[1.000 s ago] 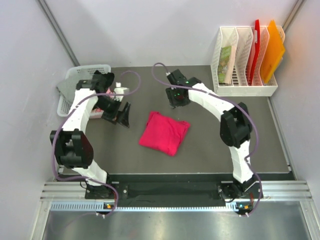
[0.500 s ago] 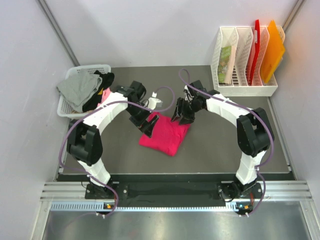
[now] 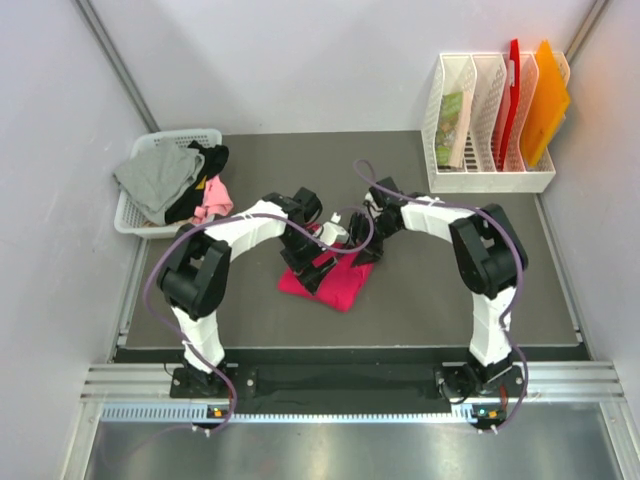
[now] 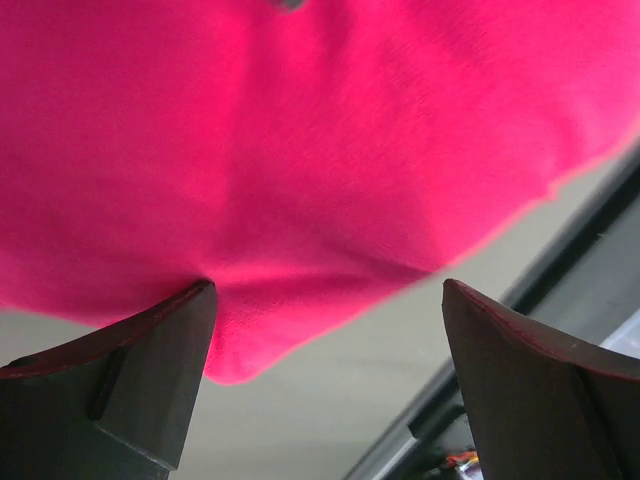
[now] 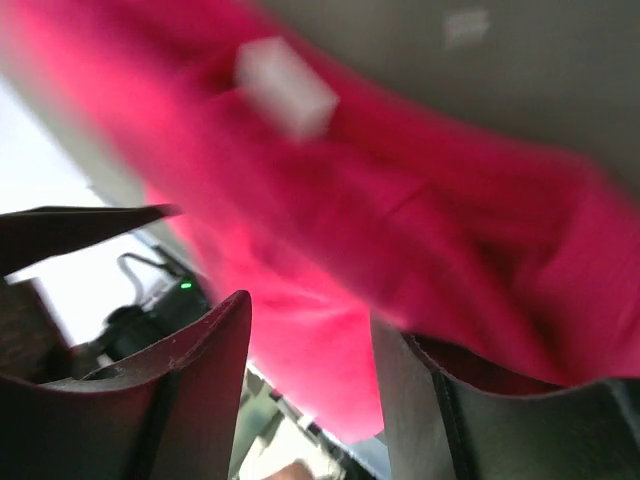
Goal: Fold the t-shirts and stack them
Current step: Smooth out wrinkles on the folded tshirt, then put the neatly folded tshirt into the corner of the board with the right arm
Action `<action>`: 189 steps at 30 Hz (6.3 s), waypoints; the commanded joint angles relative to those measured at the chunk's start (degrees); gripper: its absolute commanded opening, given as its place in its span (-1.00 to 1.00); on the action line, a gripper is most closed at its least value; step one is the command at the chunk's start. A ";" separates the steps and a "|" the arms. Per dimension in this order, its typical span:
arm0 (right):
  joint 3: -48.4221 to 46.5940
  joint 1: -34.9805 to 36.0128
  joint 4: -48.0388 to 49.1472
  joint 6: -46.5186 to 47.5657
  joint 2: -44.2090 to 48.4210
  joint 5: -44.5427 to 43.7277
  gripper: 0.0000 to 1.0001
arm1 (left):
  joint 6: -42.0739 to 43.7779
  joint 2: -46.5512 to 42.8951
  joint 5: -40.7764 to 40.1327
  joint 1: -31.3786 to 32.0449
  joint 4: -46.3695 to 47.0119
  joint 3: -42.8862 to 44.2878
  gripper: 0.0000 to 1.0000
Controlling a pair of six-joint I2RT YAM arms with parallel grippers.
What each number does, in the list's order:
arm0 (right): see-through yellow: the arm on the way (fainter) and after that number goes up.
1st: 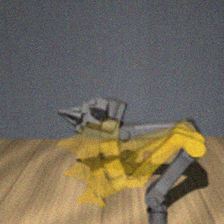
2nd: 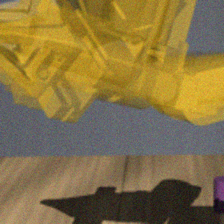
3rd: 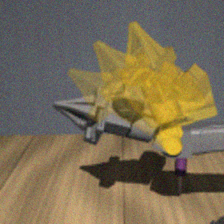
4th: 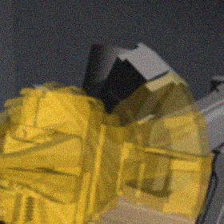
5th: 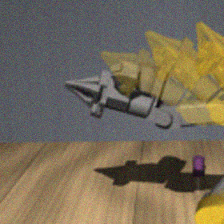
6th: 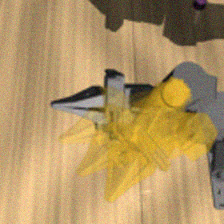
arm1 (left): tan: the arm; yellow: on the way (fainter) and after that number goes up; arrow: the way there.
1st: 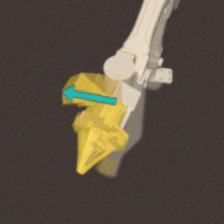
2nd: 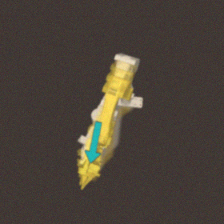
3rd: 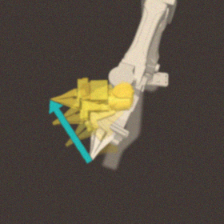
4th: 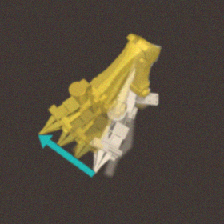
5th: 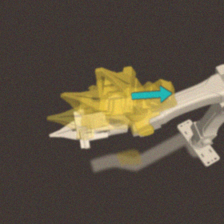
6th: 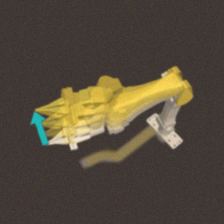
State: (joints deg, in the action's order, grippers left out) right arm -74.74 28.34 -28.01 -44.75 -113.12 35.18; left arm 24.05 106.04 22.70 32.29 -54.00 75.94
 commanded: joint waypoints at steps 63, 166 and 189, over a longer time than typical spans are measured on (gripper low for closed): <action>-1.00 17.72 -2.38 -0.34 4.31 3.85 0.14 | 10.05 -25.18 2.26 -27.90 -19.30 11.77 0.98; 11.36 -22.85 -5.29 13.20 11.77 -14.16 -1.00 | 10.84 -31.77 -7.76 -29.48 -28.36 13.54 0.98; 10.76 -51.62 -27.80 20.85 24.62 -46.16 -1.00 | 26.65 -30.28 0.68 -47.58 -31.60 12.48 0.98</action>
State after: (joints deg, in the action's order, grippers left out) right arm -59.77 -20.73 -52.12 -26.06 -89.82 -2.26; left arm 44.25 75.26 19.68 -10.35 -77.62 87.00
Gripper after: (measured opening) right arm 0.074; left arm 0.990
